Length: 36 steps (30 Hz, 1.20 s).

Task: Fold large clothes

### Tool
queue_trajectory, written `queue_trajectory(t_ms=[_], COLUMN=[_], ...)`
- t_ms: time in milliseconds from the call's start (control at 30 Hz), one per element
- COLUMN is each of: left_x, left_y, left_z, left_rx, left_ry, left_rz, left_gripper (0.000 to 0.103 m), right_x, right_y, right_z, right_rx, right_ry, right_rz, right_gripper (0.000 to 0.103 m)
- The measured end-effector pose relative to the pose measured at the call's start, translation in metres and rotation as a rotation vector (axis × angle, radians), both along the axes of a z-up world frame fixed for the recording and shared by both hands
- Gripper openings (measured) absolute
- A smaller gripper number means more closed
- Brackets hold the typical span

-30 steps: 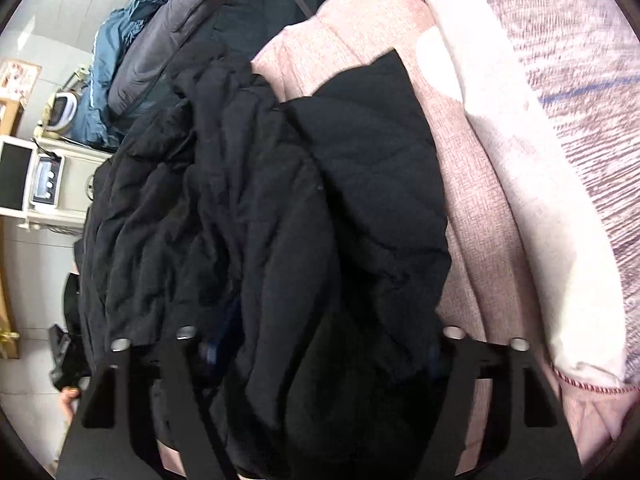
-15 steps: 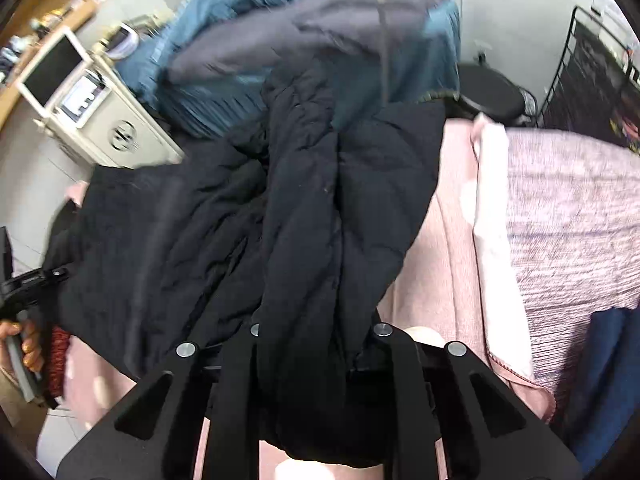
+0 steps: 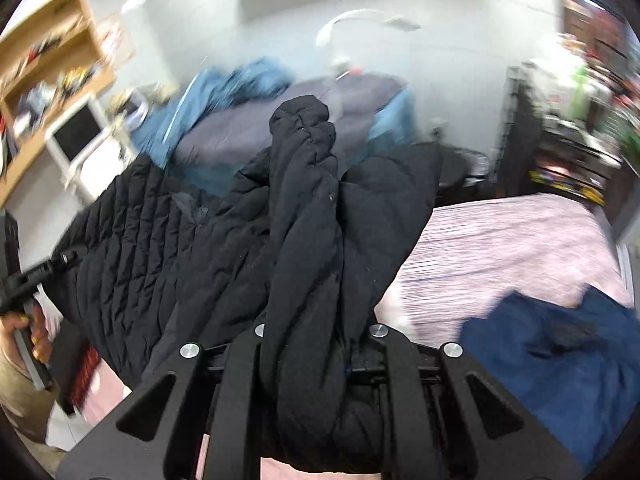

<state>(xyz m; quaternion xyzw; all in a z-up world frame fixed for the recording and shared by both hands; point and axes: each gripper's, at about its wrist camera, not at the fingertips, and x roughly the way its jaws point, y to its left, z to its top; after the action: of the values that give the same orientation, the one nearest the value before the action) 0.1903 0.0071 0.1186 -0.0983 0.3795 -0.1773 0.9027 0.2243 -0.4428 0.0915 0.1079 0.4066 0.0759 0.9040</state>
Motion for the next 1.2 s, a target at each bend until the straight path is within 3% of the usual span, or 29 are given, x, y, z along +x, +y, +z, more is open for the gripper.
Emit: queue_trajectory(t_ms=[133,233,367,433,500,567,667,767,800,867,933,1000,1033,1067,1200], left_x=[0.004,0.0,-0.015,-0.023,-0.023,-0.032,-0.037,-0.021,-0.015,-0.013,-0.008,-0.009,-0.012,-0.012,-0.015], left_y=[-0.091,-0.183,-0.28,-0.321,-0.362,-0.396,-0.411,-0.394,-0.388,-0.387,-0.382,-0.381,-0.382,-0.379,-0.376], left_z=[0.019,0.032,0.024,0.006,-0.027,-0.067,-0.12,-0.162,-0.17,-0.18,-0.194,-0.2,-0.198,-0.2,-0.182], left_rx=[-0.043,-0.083,-0.129,-0.14,-0.126,-0.083,0.019,-0.055,-0.068,-0.057,-0.087,-0.117,-0.12,-0.116,-0.049], left_ry=[-0.039,-0.052,-0.024,0.017,0.099,0.194,0.266,0.415,0.443,0.451,0.5,0.542,0.551,0.55,0.477], left_rz=[-0.193,-0.378,-0.553,-0.609,-0.642,-0.647,-0.614,-0.564,-0.554,-0.552,-0.517,-0.483,-0.472,-0.465,-0.469], left_gripper=[0.02,0.02,0.02,0.02,0.02,0.02,0.022,0.03,0.034,0.037,0.044,0.052,0.057,0.058,0.075], right_x=[-0.069,-0.122,-0.194,-0.221,-0.248,-0.269,-0.283,-0.314,-0.317,-0.31,-0.302,-0.3,-0.3,-0.302,-0.31], right_y=[-0.089,-0.152,-0.247,-0.291,-0.339,-0.39,-0.439,-0.483,-0.484,-0.485,-0.482,-0.484,-0.485,-0.483,-0.488], right_z=[0.038,0.058,0.071,0.065,0.048,0.013,-0.052,-0.132,-0.145,-0.157,-0.159,-0.163,-0.166,-0.167,-0.185], right_rx=[-0.003,-0.035,-0.047,-0.039,0.038,0.12,0.221,0.571,0.621,0.553,0.484,0.496,0.5,0.498,0.569], right_ry=[-0.068,-0.094,-0.085,-0.073,-0.04,0.024,0.118,0.138,0.13,0.149,0.156,0.148,0.145,0.147,0.134], right_rz=[-0.188,-0.327,-0.532,-0.608,-0.687,-0.77,-0.872,-1.044,-1.066,-1.069,-1.067,-1.076,-1.081,-1.083,-1.103], right_gripper=[0.015,0.015,0.015,0.015,0.015,0.016,0.021,0.041,0.044,0.064,0.067,0.068,0.073,0.079,0.084])
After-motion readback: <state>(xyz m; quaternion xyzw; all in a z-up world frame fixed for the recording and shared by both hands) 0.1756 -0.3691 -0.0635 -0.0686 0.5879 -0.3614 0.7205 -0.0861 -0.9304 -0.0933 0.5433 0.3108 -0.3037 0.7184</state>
